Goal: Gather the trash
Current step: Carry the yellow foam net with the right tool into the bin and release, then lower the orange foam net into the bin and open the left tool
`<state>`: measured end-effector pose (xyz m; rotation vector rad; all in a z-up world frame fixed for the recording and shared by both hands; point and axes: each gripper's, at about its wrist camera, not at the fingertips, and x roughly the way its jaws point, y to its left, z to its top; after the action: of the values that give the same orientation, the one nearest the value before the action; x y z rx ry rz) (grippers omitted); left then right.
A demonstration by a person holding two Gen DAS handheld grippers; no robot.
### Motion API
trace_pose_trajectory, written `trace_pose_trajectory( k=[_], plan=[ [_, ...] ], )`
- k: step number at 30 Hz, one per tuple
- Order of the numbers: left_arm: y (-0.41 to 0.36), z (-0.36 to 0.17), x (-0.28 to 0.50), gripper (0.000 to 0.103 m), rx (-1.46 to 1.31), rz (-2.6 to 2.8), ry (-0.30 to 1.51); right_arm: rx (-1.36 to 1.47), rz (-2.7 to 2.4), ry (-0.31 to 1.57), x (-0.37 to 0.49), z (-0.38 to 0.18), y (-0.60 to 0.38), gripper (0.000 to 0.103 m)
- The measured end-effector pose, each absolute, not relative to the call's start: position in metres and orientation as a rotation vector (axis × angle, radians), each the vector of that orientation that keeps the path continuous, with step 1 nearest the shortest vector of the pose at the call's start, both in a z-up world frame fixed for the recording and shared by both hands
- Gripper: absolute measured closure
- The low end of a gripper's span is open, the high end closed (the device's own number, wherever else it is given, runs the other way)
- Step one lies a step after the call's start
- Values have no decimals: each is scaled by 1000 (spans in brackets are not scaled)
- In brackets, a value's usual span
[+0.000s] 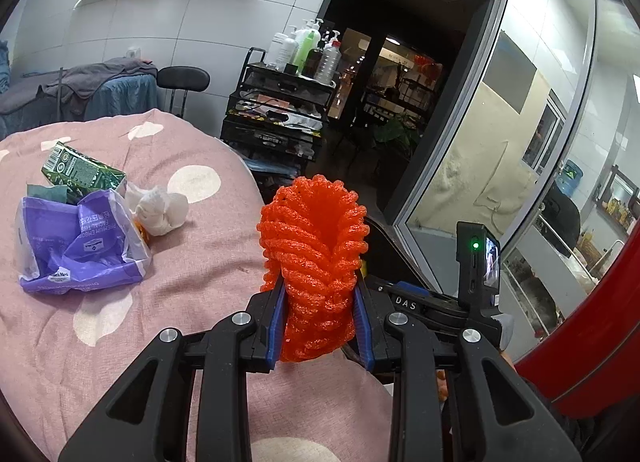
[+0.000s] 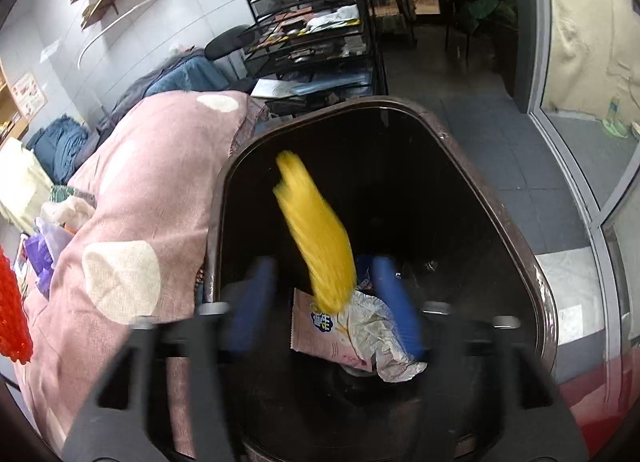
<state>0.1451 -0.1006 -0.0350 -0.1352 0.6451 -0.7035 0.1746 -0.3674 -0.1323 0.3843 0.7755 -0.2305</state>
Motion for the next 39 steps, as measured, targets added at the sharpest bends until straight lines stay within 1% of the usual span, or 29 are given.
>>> trace_pose_trajectory(
  k=[2, 7, 14, 28, 39],
  plan=[
    [-103, -35, 146, 74, -129, -707, 648, 382, -228, 775, 173, -133, -366, 27],
    [-114, -34, 146, 74, -104, -723, 650, 392, -234, 737, 165, -124, -369, 23],
    [-135, -31, 152, 74, -78, -761, 658, 398, -285, 647, 147, -101, -376, 20],
    [-182, -35, 173, 74, -42, -827, 722, 426, -387, 509, 125, -65, -405, 18],
    [-216, -49, 192, 74, 5, -831, 809, 478, -445, 484, 115, -61, -426, 17]
  ],
)
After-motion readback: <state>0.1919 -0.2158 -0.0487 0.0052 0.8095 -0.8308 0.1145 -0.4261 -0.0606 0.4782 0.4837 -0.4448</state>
